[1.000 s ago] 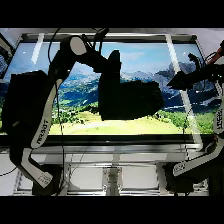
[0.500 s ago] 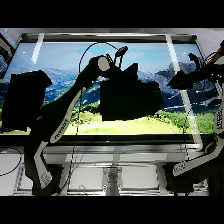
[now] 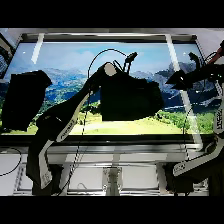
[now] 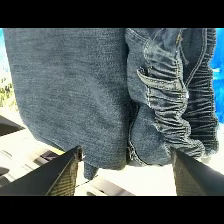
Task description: Fold the clothes and pants, and hang the long-sleeved shirts on hangers.
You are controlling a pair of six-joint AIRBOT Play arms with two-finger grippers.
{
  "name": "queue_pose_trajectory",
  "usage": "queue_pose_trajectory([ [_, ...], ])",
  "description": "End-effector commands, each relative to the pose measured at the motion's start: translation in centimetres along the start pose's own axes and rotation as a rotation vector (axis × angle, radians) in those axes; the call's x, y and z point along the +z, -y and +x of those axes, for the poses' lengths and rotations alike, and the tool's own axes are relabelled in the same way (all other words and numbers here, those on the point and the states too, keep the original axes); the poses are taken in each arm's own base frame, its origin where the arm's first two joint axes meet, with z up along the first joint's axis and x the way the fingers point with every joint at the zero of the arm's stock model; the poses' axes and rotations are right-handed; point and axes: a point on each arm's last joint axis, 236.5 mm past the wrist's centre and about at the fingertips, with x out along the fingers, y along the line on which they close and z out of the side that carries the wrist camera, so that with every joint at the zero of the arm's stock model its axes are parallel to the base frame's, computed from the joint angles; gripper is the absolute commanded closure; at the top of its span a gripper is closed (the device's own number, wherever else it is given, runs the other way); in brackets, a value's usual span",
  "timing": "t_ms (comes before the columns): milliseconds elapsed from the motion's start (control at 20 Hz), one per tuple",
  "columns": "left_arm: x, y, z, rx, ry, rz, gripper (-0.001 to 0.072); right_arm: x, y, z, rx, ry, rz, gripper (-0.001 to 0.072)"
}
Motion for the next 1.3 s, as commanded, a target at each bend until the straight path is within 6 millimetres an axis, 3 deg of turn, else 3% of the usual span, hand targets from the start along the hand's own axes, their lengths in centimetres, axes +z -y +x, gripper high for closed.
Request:
queue_pose_trajectory([
  [0, 0.7, -0.6, -1.3, -0.035, 0.007, -0.018, 0.0215, -0.3, 0.1, 1.0, -0.043, -0.027, -0.049, 0.0100],
  [100, 0.7, -3.1, -3.3, 0.004, -0.022, -0.063, 0.0269, -0.1, 0.4, 3.3, -0.121, -0.041, -0.099, 0.0020],
  [400, -1.6, -13.4, -12.1, 0.333, -0.159, -0.162, 0.0296, 1.8, 0.2, 10.8, -0.251, -0.038, -0.232, 0.0018],
  [550, -3.2, -17.5, -17.0, 0.514, -0.197, -0.191, 0.0296, 0.2, 1.0, 14.1, -0.246, -0.129, -0.225, 0.0018],
  [700, -4.8, -20.7, -21.8, 0.701, -0.224, -0.213, 0.0296, -1.5, 0.4, 16.4, -0.231, -0.202, -0.239, 0.0018],
  [850, -6.3, -22.0, -24.7, 0.809, -0.272, -0.229, 0.0296, -2.8, -0.7, 18.7, -0.230, -0.236, -0.272, 0.0030],
  [900, -6.7, -22.2, -25.2, 0.830, -0.289, -0.230, 0.0296, -3.1, -1.1, 19.2, -0.232, -0.242, -0.283, 0.0083],
  [950, -7.0, -22.4, -25.7, 0.852, -0.304, -0.231, 0.0296, -3.3, -1.3, 19.4, -0.234, -0.247, -0.293, 0.0184],
  [1050, -7.5, -22.9, -26.6, 0.892, -0.325, -0.237, 0.0296, -3.6, -1.5, 19.4, -0.231, -0.262, -0.294, 0.0486],
  [1100, -7.6, -23.3, -27.2, 0.924, -0.331, -0.243, 0.0296, -3.9, -1.4, 19.3, -0.230, -0.275, -0.290, 0.0686],
  [1250, -8.4, -24.3, -29.3, 1.023, -0.366, -0.251, 0.0296, -4.1, 0.3, 17.6, -0.253, -0.293, -0.251, 0.0688],
])
